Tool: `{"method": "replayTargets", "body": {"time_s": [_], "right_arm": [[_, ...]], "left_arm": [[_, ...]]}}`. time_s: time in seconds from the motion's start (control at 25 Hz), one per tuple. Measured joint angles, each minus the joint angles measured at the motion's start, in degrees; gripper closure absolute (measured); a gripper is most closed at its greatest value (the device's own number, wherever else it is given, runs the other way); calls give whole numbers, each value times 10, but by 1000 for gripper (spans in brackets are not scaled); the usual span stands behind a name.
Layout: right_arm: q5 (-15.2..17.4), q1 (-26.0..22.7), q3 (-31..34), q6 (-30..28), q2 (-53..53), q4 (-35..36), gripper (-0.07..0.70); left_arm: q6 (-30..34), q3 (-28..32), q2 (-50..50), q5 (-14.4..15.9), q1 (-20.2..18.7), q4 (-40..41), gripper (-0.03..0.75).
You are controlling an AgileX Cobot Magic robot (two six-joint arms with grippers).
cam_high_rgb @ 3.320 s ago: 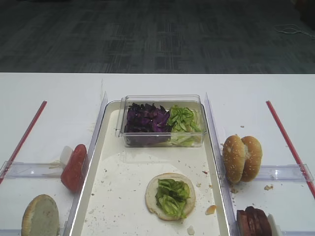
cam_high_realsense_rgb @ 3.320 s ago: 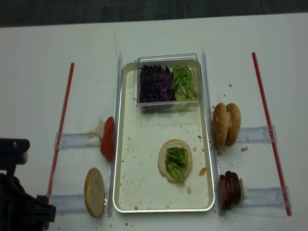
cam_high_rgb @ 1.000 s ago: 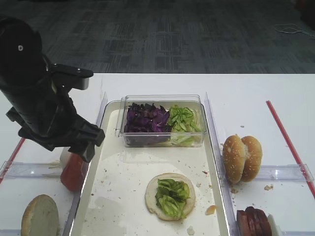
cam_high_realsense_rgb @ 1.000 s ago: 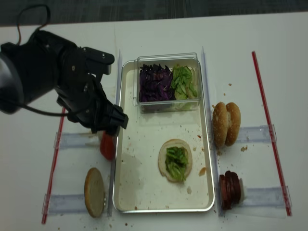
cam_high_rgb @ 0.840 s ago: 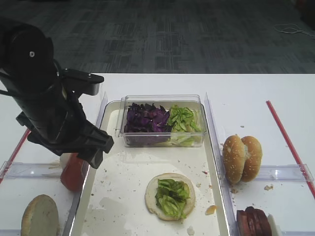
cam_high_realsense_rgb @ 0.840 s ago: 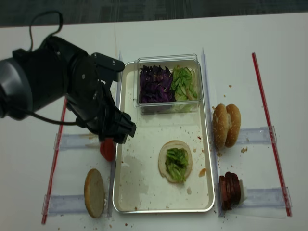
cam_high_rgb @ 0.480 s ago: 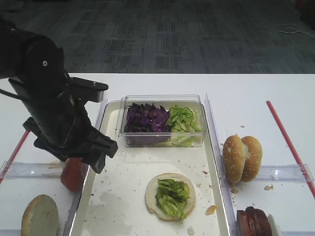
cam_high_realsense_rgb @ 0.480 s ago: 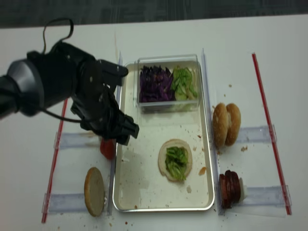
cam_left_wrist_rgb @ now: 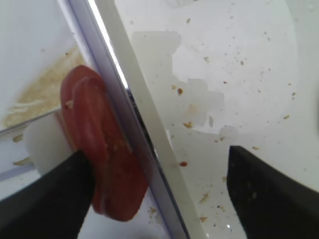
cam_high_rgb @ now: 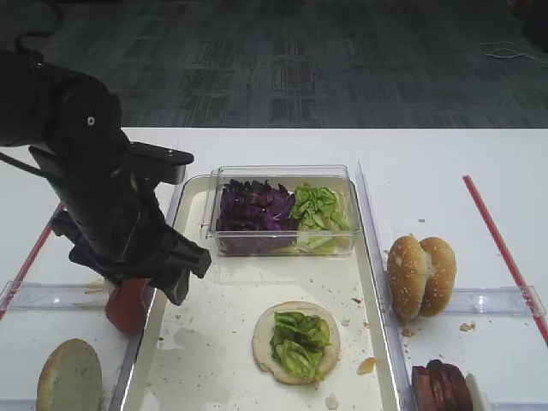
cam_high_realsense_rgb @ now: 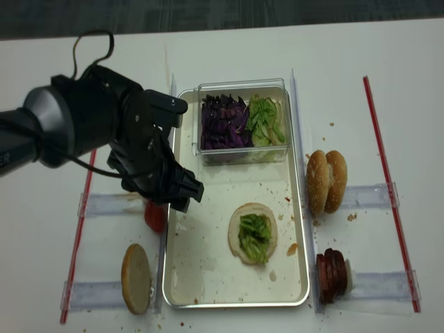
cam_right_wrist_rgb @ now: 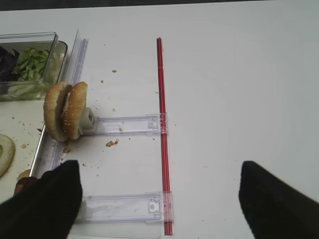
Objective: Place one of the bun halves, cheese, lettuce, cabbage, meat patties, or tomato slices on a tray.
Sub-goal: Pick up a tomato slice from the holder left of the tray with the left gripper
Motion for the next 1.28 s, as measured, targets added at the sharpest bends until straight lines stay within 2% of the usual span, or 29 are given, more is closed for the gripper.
{"method": "replayTargets", "body": {"time_s": [0.16,0.44,0.76,1.12,1.28], "right_arm": [[0,0,0,0,0,0,-31],[0,0,0,0,0,0,-32],[0,0,0,0,0,0,-31],[0,0,0,0,0,0,-31],[0,0,0,0,0,0,-31]], "left_arm": [[0,-1,13,-1,0,0,186],[0,-1,15,-1,0,4,254],[-16,-1,15,-1,0,32,364],[-24,-1,15,-1,0,45,550],[-24,-1,15,-1,0,49,601]]}}
